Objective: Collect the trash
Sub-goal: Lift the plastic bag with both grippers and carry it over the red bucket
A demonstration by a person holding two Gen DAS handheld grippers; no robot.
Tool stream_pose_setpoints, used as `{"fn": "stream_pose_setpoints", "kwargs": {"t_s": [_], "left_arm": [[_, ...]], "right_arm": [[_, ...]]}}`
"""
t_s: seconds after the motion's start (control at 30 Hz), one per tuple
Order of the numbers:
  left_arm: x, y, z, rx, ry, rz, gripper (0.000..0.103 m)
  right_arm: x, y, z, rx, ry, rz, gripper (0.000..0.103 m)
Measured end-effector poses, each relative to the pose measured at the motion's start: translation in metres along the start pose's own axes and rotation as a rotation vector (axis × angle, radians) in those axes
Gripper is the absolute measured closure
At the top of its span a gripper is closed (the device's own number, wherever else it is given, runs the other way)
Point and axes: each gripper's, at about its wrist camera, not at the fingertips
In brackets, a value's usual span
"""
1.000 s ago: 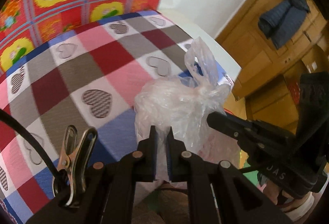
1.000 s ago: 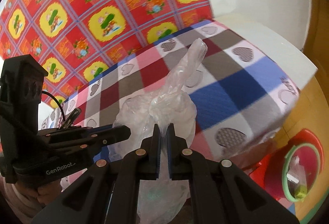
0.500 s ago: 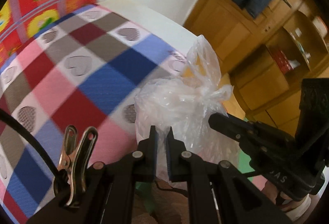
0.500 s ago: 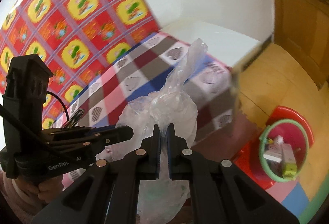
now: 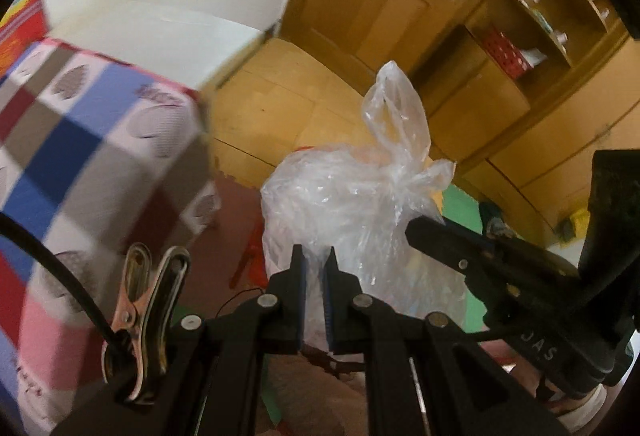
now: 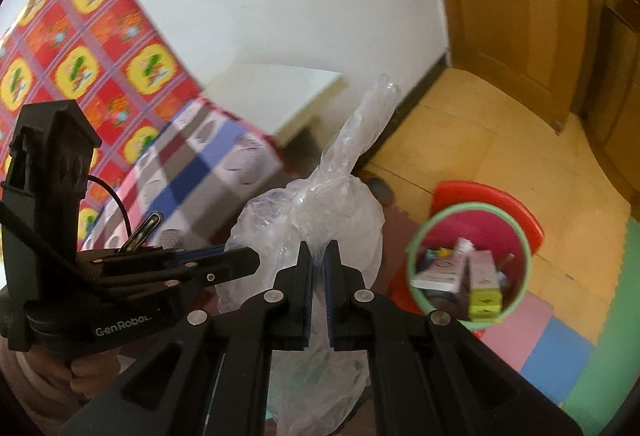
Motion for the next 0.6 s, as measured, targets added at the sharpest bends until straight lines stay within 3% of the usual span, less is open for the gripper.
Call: {"fn": "stream_pose_setpoints", "kwargs": {"t_s": [0.27, 0.6], "left_arm": [[0.074, 0.021, 0.044, 0.063, -0.036, -0.081, 0.096], [0.173, 0.037, 0.073, 0.098, -0.046, -0.16, 0.096]], "right_arm": [[0.011, -0.003, 0.071, 0.08, -0.061, -0.018, 0.097], [0.058, -0.01, 0.157, 0.165, -0.116, -0.071, 0.097]]}}
Point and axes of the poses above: each gripper's, at about its wrist camera, not at the fingertips, and x roughly the way its jaws point, z to its right, y to its top, and after that the axes turned 1 degree about -z, right-handed
